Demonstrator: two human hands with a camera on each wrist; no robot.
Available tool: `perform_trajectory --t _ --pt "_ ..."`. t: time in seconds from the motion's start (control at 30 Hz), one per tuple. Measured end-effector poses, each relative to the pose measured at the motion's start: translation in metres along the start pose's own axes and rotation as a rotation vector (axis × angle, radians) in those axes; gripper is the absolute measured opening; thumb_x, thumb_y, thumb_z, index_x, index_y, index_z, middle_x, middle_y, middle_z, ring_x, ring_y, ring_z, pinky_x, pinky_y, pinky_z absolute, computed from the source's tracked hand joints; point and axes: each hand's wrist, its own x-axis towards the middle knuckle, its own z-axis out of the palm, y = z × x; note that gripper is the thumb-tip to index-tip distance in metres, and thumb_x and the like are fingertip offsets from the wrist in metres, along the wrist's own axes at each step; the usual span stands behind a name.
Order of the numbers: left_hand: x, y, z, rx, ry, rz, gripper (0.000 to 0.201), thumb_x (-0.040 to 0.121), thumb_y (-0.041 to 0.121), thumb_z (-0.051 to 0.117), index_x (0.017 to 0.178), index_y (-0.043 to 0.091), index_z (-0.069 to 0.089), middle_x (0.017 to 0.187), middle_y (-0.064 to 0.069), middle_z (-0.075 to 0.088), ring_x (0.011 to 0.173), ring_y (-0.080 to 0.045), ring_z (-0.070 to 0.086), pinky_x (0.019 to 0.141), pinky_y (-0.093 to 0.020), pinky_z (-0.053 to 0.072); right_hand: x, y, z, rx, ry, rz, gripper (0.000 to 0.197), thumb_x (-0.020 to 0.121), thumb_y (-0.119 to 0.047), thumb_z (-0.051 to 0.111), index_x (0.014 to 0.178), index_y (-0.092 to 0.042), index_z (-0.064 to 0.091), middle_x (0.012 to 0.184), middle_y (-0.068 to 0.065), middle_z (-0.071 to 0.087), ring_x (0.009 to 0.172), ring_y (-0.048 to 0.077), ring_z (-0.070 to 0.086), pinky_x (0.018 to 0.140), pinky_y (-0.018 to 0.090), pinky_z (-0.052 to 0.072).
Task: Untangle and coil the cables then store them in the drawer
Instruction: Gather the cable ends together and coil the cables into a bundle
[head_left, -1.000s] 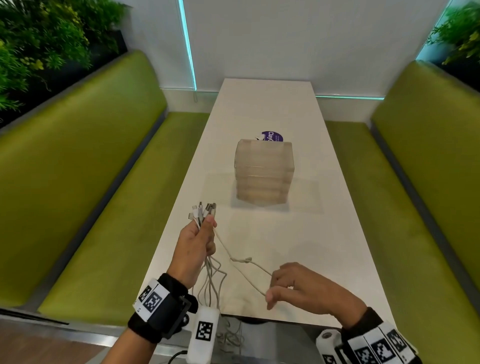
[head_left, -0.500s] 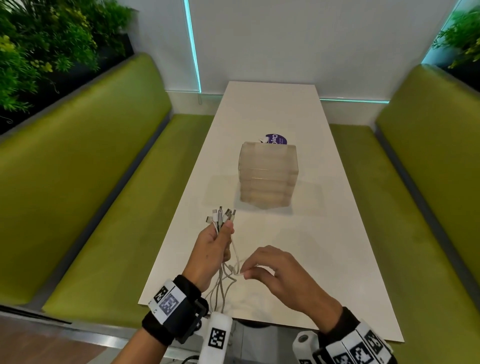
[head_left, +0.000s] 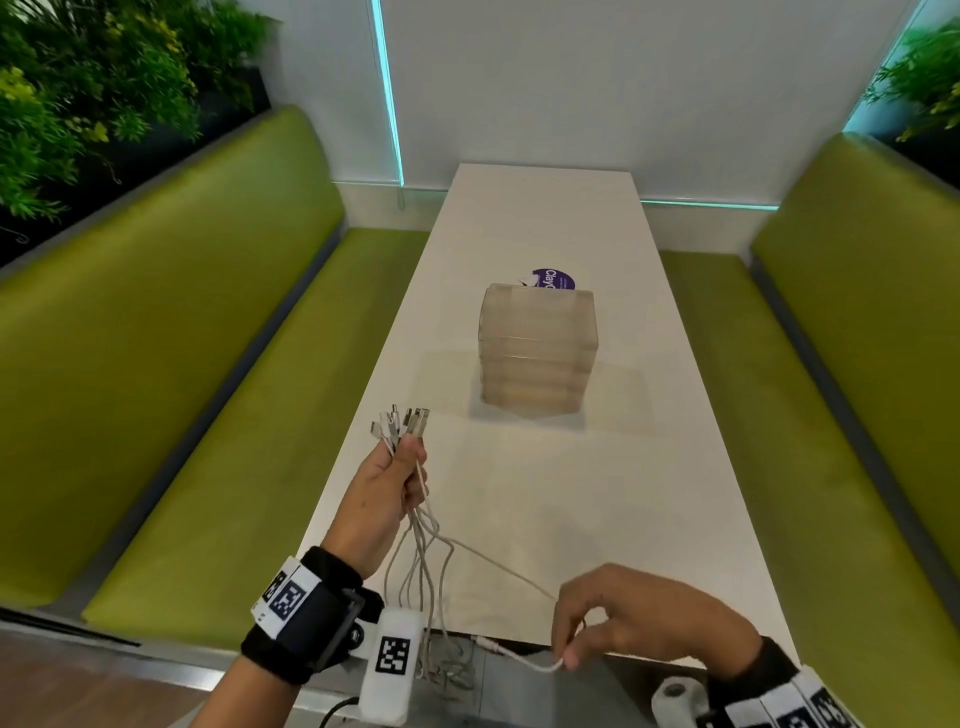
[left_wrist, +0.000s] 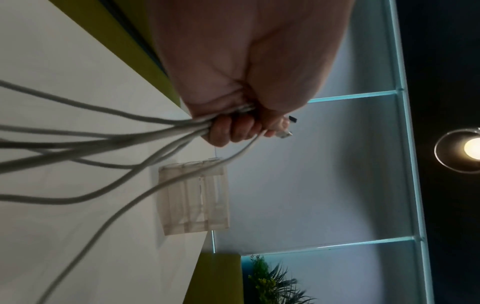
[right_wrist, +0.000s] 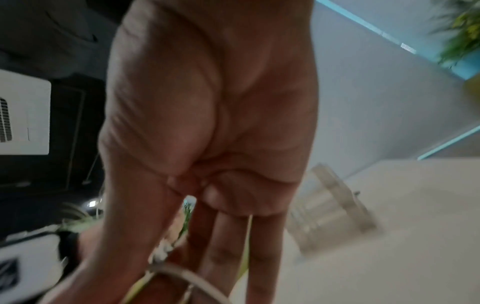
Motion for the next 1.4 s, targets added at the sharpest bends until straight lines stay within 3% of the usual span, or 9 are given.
perform_trajectory --t 0.1,0.2,0.33,0.43,0.57,0.77,1.03,1.17,1.4 --pt "-0.003 -0.001 0.004 -0.115 -0.067 -0.009 0.029 0.101 0.023 0.035 0.086 0.012 0.058 0.081 -0.004 0.066 0.076 -0.016 0.061 0.071 -0.027 0.046 0.015 0.009 0.024 -0.118 -0.106 0.050 0.023 0.081 -0.026 0.069 0.103 -0.019 0.072 0.100 -0.007 0.069 0.093 0.004 0.060 0.091 0.032 0.048" --pt "-0.007 0.001 0.008 -0.230 -0.121 -0.034 0.029 0.102 0.020 0.031 0.084 0.007 0.050 0.063 -0.006 0.062 0.080 -0.026 0.070 0.078 -0.036 0.058 0.029 0.016 0.047 -0.164 -0.088 0.103 0.041 0.081 -0.035 0.066 0.121 -0.027 0.062 0.121 -0.010 0.064 0.110 0.003 0.056 0.097 0.026 0.045" --pt "-0.013 0.005 0.013 -0.294 -0.122 -0.082 0.024 0.094 0.029 0.042 0.083 0.009 0.047 0.052 0.003 0.033 0.042 -0.013 0.042 0.050 -0.027 0.049 0.038 0.005 0.055 -0.078 0.287 0.029 0.037 0.089 -0.042 0.058 0.122 -0.027 0.061 0.120 -0.013 0.061 0.106 -0.007 0.053 0.094 0.017 0.042" --pt "-0.014 0.008 0.017 -0.359 -0.137 -0.115 0.026 0.089 0.035 0.046 0.080 0.011 0.047 0.054 0.005 0.026 0.041 -0.007 0.025 0.039 -0.018 0.029 0.045 -0.003 0.055 -0.025 0.590 0.017 0.036 0.090 -0.039 0.059 0.124 -0.031 0.054 0.116 -0.016 0.050 0.100 -0.005 0.050 0.084 0.012 0.041" --pt "-0.017 0.009 0.021 -0.259 -0.216 -0.064 0.026 0.092 0.035 0.054 0.083 0.012 0.045 0.058 0.006 0.022 0.045 -0.006 0.020 0.040 -0.017 0.023 0.064 0.005 0.050 0.000 0.664 0.256 0.063 0.091 -0.021 0.061 0.145 -0.024 0.028 0.130 -0.005 0.035 0.087 0.009 0.053 0.078 0.019 0.045" --pt "-0.016 0.015 0.018 -0.218 -0.227 0.016 0.022 0.090 0.024 0.053 0.073 0.016 0.041 0.062 0.001 0.014 0.045 -0.006 0.018 0.040 -0.018 0.021 0.066 0.023 0.051 -0.029 0.379 0.298 0.019 0.090 -0.019 0.062 0.107 -0.017 0.068 0.099 -0.002 0.051 0.086 0.011 0.049 0.071 0.015 0.036" --pt "-0.018 0.011 0.020 -0.231 -0.227 -0.004 0.022 0.092 0.028 0.053 0.077 0.013 0.046 0.064 0.000 0.014 0.045 -0.006 0.020 0.041 -0.018 0.020 0.057 0.042 0.076 -0.046 0.270 0.265 0.031 0.085 -0.015 0.063 0.116 -0.021 0.061 0.101 -0.007 0.052 0.095 0.012 0.050 0.088 0.025 0.042" --pt "-0.017 0.011 0.016 -0.212 -0.236 -0.006 0.025 0.092 0.027 0.054 0.075 0.014 0.042 0.059 0.004 0.018 0.044 -0.006 0.019 0.041 -0.019 0.019 0.052 0.051 0.083 0.007 0.251 0.288 0.021 0.091 -0.010 0.058 0.109 -0.012 0.069 0.089 -0.013 0.056 0.080 0.000 0.055 0.070 0.002 0.040" --pt "-0.022 0.007 0.025 -0.129 -0.337 -0.036 0.023 0.089 0.029 0.050 0.076 0.010 0.046 0.052 0.008 0.021 0.042 -0.007 0.016 0.040 -0.018 0.021 0.049 0.037 0.061 -0.073 0.328 0.299 0.061 0.091 -0.021 0.060 0.145 -0.027 0.034 0.144 -0.005 0.044 0.097 0.005 0.059 0.092 0.018 0.040"
